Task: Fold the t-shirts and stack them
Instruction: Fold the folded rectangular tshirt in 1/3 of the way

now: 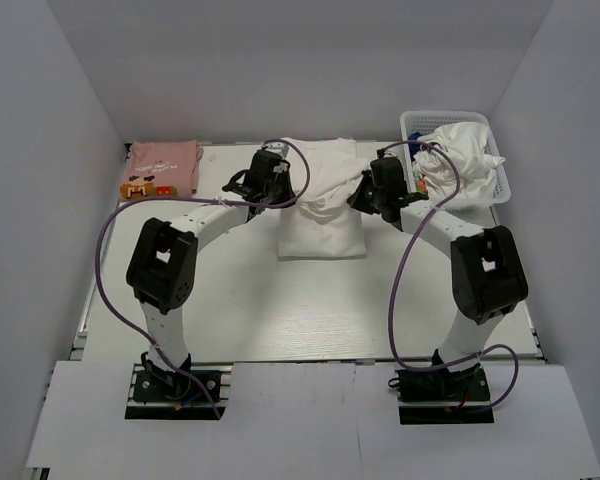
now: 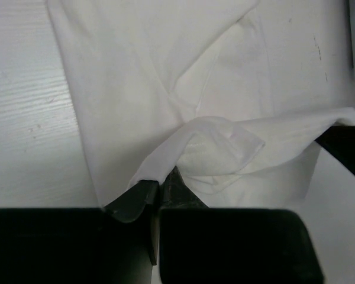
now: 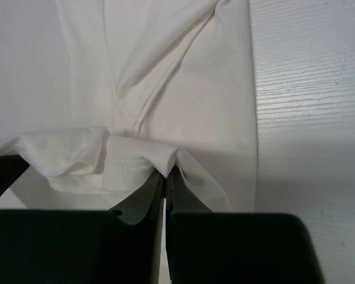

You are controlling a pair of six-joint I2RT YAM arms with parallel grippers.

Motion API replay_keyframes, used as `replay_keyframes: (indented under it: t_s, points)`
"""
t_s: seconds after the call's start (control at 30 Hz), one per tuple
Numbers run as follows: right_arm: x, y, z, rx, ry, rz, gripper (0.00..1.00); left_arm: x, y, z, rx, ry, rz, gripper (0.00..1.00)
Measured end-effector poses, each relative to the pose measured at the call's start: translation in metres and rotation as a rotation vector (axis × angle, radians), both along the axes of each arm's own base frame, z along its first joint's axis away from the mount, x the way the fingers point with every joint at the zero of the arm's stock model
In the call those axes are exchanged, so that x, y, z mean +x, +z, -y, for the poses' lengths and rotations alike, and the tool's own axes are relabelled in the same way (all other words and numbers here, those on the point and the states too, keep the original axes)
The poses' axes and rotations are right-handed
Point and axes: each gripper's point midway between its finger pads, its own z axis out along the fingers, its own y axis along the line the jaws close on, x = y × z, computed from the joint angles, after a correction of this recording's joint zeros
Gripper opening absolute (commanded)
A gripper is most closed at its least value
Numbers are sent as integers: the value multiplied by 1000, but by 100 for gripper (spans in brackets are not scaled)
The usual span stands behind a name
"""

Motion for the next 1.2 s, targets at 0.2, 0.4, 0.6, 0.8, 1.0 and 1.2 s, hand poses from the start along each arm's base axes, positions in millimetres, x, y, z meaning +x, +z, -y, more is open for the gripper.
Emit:
replay_keyframes:
  t_s: [0.2, 0.4, 0.6, 0.8, 1.0, 1.2]
  points:
    - [17, -39, 0, -33, -7, -95, 31, 24, -21, 9, 34, -2, -25, 72]
    - [30, -54, -1, -42, 17, -146, 90, 44, -48, -6, 95, 49, -80, 100]
    - [5, -35, -12, -18, 99, -120, 90, 29, -24, -33, 102, 90, -59, 100]
    - [-35, -23, -38, 16, 202, -90, 90, -37, 32, -62, 26, 122, 20, 100]
    - [-49, -30, -53, 31, 238, -94, 90, -47, 37, -44, -56, 59, 38, 100]
    - [-51, -57, -38, 47, 166, -136, 90, -55, -31, -4, -116, -71, -127, 100]
